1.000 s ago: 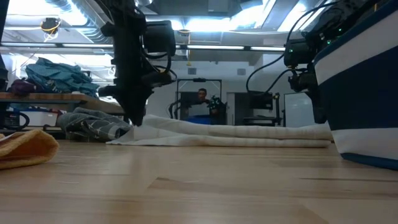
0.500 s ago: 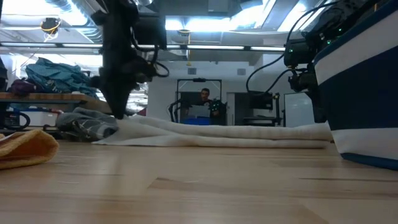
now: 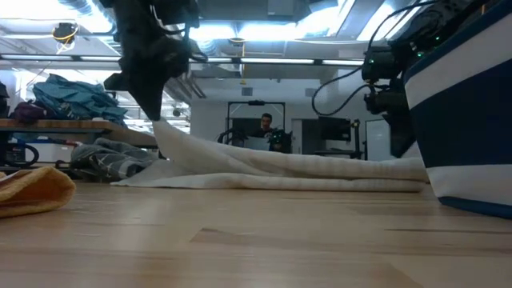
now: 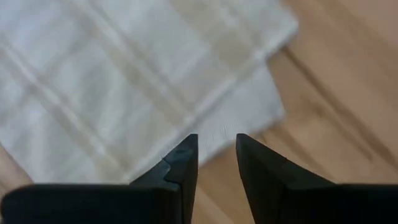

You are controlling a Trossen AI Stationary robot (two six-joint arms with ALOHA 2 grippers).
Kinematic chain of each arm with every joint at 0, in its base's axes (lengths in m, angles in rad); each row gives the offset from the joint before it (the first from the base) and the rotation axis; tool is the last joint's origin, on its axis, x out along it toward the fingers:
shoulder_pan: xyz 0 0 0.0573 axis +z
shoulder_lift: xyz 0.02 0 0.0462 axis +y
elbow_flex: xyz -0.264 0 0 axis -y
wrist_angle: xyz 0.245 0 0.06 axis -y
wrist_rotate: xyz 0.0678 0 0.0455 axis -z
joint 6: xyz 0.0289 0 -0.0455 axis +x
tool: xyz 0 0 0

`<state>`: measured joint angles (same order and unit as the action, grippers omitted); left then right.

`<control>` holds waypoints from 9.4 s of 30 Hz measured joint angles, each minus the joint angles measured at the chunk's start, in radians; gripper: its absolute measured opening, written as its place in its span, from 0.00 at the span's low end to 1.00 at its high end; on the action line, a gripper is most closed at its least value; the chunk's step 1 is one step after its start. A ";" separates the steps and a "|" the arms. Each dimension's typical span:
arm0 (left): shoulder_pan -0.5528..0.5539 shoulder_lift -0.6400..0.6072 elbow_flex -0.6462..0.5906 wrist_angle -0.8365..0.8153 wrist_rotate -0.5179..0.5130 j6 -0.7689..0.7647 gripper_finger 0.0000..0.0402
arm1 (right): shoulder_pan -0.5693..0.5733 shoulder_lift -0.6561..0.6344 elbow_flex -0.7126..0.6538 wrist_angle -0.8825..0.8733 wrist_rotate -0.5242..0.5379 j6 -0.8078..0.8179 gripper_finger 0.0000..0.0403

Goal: Fold towel
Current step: Fold the white kitchen towel

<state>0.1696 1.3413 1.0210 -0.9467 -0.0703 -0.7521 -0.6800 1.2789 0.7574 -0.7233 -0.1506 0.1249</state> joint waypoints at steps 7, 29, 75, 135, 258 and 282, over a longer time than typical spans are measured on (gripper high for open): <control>0.000 0.031 0.000 -0.003 0.000 0.000 0.00 | 0.000 0.000 0.000 0.097 0.029 0.036 0.15; 0.000 0.038 0.000 0.001 0.000 0.071 0.00 | -0.001 0.120 0.000 0.170 0.080 0.430 0.44; -0.052 0.039 0.000 0.000 -0.022 0.126 0.00 | -0.067 0.301 0.001 0.377 0.032 0.597 0.34; -0.085 0.039 0.000 -0.161 0.003 0.068 0.18 | -0.067 0.300 0.001 0.303 0.127 0.463 0.27; 0.010 0.336 0.010 0.507 0.009 0.124 0.18 | 0.209 0.100 0.015 0.138 0.107 0.102 0.27; -0.039 0.222 -0.001 0.036 -0.098 0.140 0.18 | 0.209 0.100 0.015 0.060 0.165 0.193 0.27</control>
<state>0.1307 1.5628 1.0200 -0.9111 -0.1684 -0.6122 -0.4713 1.3792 0.7727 -0.6633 0.0145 0.3177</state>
